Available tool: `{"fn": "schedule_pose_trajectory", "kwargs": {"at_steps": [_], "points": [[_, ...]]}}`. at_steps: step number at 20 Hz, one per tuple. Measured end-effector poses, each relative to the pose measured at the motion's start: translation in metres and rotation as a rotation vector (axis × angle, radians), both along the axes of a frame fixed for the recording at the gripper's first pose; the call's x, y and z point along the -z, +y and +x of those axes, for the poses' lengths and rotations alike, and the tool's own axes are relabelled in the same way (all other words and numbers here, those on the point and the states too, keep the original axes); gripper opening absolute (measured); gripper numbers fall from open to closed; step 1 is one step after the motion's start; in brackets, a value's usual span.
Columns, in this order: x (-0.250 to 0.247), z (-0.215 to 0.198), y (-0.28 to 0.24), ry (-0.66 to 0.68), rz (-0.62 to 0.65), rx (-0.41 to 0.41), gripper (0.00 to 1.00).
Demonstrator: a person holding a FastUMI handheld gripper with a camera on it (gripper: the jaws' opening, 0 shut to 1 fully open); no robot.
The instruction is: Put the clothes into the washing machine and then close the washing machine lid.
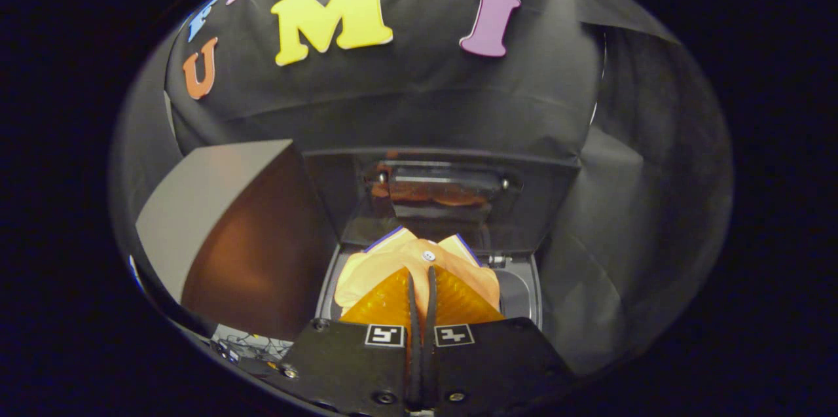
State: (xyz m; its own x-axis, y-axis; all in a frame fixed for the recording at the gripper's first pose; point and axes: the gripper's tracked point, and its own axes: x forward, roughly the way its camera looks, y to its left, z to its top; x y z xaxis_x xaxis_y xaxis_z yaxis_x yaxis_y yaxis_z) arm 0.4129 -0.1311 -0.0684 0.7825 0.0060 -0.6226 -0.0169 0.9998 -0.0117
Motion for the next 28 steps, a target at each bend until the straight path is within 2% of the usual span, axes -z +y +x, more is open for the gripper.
{"fn": "schedule_pose_trajectory", "kwargs": {"at_steps": [6, 10, 14, 26, 27, 28], "points": [[0.088, -0.003, -0.018, 0.105, -0.048, 0.02, 0.04], [0.127, -0.006, -0.025, 0.131, -0.076, 0.021, 0.04], [0.142, -0.003, -0.026, 0.158, -0.06, 0.037, 0.04], [0.142, 0.011, -0.02, 0.142, -0.054, 0.038, 0.04], [0.14, 0.013, -0.02, 0.137, -0.054, 0.03, 0.06], [0.145, 0.013, -0.021, 0.162, -0.073, 0.028, 0.3]]}}
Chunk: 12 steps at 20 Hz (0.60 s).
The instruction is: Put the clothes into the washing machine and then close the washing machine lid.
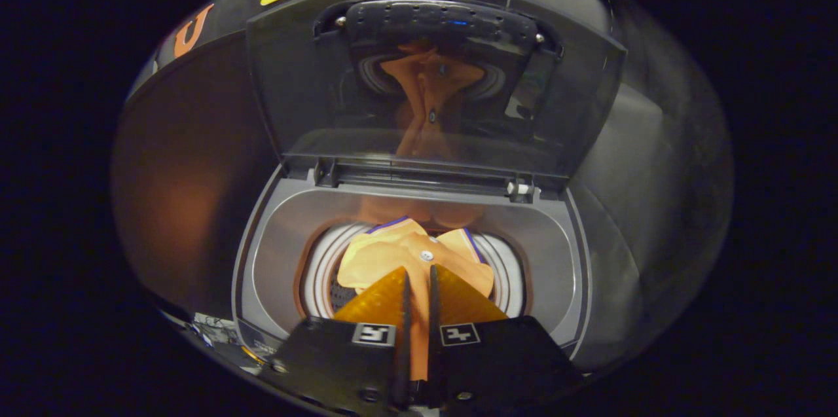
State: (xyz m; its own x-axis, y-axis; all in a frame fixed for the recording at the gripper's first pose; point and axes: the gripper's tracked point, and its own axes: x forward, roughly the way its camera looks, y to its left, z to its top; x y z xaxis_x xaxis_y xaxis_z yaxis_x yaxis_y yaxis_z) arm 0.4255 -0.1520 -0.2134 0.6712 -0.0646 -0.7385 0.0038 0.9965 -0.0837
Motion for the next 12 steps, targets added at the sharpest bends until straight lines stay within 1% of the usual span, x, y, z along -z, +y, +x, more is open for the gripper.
{"fn": "schedule_pose_trajectory", "kwargs": {"at_steps": [1, 2, 3, 6, 12], "points": [[0.006, -0.004, 0.003, 0.015, 0.008, -0.027, 0.54], [-0.004, -0.005, 0.007, 0.006, -0.002, -0.045, 0.79], [-0.01, 0.001, 0.008, -0.017, -0.021, -0.058, 1.0], [-0.035, -0.003, 0.015, -0.073, -0.031, -0.095, 1.0], [-0.098, -0.01, 0.015, -0.161, 0.023, -0.117, 1.0]]}}
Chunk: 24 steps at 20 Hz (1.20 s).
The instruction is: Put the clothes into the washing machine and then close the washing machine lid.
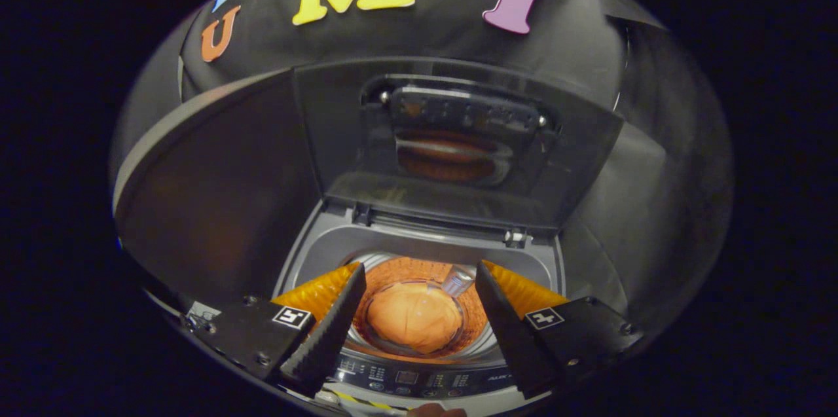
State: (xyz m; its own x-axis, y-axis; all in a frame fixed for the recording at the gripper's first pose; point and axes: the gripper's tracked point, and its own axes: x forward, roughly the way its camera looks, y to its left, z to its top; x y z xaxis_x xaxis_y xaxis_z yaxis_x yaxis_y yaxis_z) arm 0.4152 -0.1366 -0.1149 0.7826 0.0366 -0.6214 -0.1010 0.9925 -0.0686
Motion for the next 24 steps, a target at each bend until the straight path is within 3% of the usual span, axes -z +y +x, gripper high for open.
{"fn": "schedule_pose_trajectory", "kwargs": {"at_steps": [13, 17, 20, 24], "points": [[-0.2, 0.008, -0.015, -0.259, -0.032, -0.048, 1.0], [-0.219, 0.022, 0.0, -0.274, 0.005, -0.049, 1.0], [-0.197, 0.043, 0.012, -0.232, 0.023, -0.059, 1.0], [-0.183, 0.088, 0.01, -0.216, 0.02, -0.01, 1.0]]}}
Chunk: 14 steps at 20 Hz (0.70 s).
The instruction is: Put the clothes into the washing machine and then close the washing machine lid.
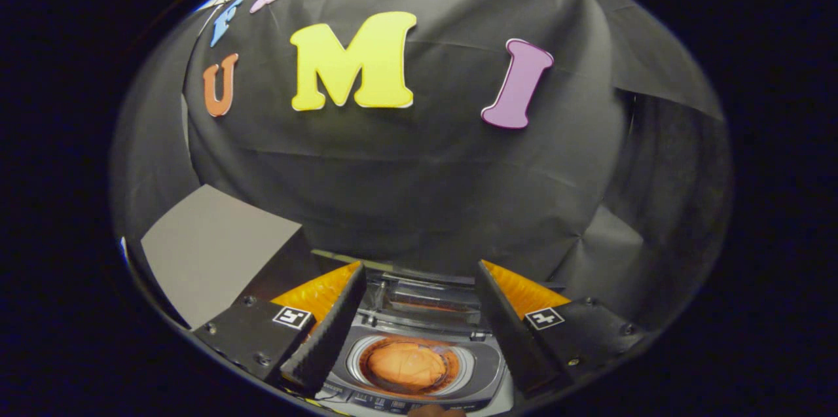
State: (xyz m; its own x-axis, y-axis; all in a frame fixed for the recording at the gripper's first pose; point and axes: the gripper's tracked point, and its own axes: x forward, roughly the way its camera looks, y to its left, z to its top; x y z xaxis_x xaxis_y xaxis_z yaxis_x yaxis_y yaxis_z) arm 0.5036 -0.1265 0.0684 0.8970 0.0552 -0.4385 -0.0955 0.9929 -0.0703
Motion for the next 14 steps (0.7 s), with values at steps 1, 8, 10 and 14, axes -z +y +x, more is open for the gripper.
{"fn": "schedule_pose_trajectory", "kwargs": {"at_steps": [1, 8, 10, 14], "points": [[0.003, 0.013, -0.002, 0.002, 0.019, 0.022, 1.0], [0.037, 0.05, -0.02, 0.069, 0.076, 0.094, 1.0], [0.047, 0.057, -0.019, 0.073, 0.11, 0.123, 1.0], [0.06, 0.061, -0.017, 0.067, 0.1, 0.142, 1.0]]}}
